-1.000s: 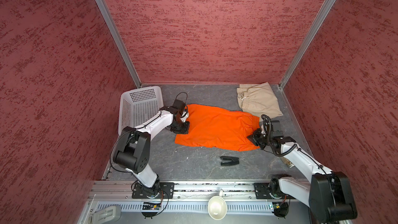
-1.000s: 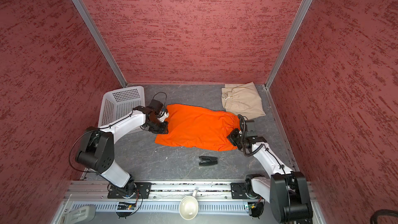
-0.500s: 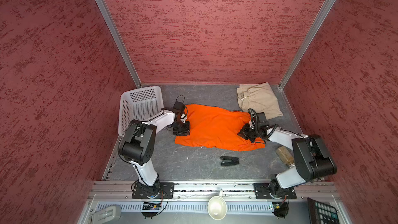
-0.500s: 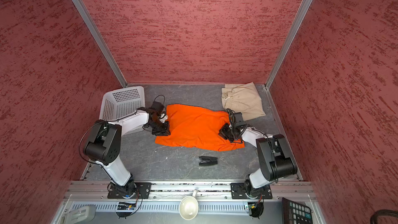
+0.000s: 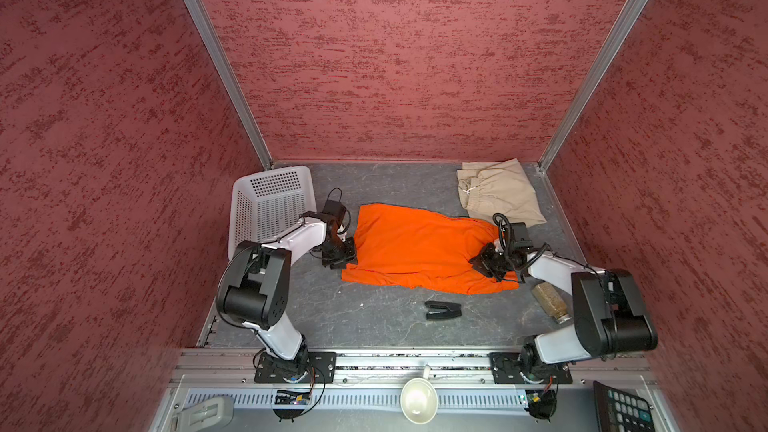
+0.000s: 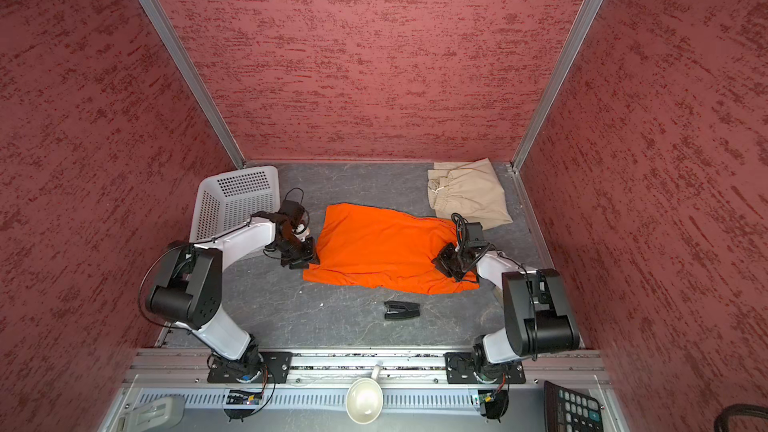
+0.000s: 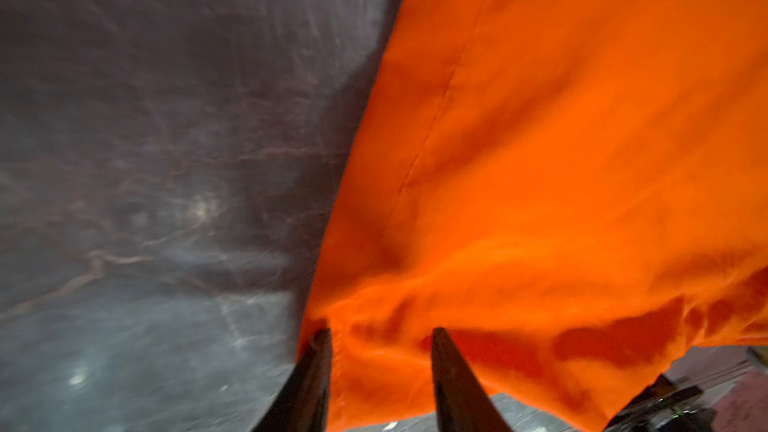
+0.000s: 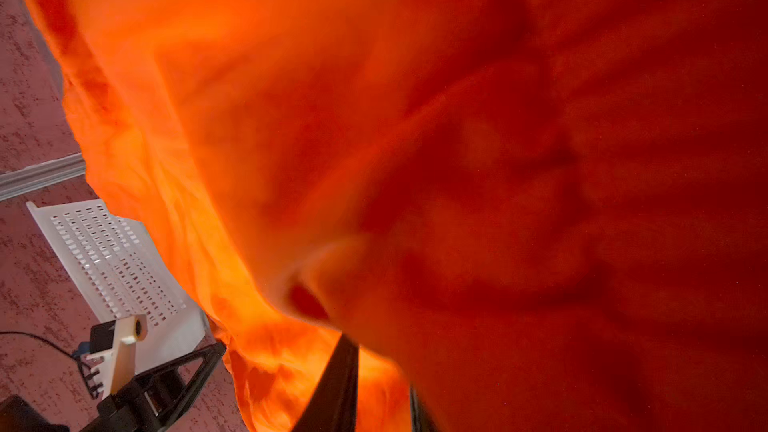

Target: Fold and stack the shorts

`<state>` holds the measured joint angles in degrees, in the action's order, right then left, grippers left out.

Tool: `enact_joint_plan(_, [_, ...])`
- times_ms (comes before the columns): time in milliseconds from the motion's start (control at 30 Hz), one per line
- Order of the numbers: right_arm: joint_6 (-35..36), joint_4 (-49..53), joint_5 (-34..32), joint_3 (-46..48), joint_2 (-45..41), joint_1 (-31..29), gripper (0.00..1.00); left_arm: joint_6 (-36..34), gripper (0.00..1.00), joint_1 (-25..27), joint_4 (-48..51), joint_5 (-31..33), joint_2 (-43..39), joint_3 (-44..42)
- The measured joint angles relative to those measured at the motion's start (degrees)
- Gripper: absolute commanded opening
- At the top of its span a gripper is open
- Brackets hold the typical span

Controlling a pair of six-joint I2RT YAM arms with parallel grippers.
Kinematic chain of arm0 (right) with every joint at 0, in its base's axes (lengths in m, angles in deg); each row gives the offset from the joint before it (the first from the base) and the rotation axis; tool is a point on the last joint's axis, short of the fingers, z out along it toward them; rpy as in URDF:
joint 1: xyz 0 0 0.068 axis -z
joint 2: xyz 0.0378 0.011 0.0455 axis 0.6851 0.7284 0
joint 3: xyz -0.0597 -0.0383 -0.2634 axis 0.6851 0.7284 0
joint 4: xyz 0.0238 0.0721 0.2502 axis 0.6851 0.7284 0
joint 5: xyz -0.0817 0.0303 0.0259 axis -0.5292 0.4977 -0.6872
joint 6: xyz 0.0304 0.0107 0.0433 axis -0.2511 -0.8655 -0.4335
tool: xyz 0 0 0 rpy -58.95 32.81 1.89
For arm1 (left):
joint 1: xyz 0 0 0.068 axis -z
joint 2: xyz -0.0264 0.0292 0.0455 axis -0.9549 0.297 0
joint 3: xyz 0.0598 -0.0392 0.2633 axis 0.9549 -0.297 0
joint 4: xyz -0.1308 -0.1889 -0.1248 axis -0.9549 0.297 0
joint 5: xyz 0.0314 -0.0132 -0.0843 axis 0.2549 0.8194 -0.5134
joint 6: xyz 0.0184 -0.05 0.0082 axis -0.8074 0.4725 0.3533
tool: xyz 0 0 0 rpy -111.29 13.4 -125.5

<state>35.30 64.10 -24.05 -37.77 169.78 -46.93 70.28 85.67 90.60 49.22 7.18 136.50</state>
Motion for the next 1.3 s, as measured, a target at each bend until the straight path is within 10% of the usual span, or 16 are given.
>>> enact_joint_plan(400, [0.0, 0.1, 0.5, 2.2, -1.6, 0.0, 0.24, 6.3, 0.55, -1.4, 1.0, -0.2, -7.4, -8.6])
enact_joint_plan(633, [0.2, -1.0, 1.0, 3.1, -1.0, 0.0, 0.17, 7.7, 0.12, -1.6, -2.6, -0.7, -3.3, -10.6])
enact_joint_plan(833, [2.0, 1.3, 0.2, 3.1, -1.1, 0.0, 0.13, 6.8, 0.01, -2.0, -2.9, -0.3, -3.1, -9.3])
enact_joint_plan(1000, [3.2, 4.3, -0.6, 3.2, -2.2, -0.2, 0.13, 3.8, 0.06, -2.3, 0.7, 3.8, -4.7, -6.2])
enact_joint_plan(1300, [3.7, 5.8, 0.5, 0.7, -3.9, -0.6, 0.35, 0.0, 0.47, -1.2, 6.1, 8.2, -5.1, -2.5])
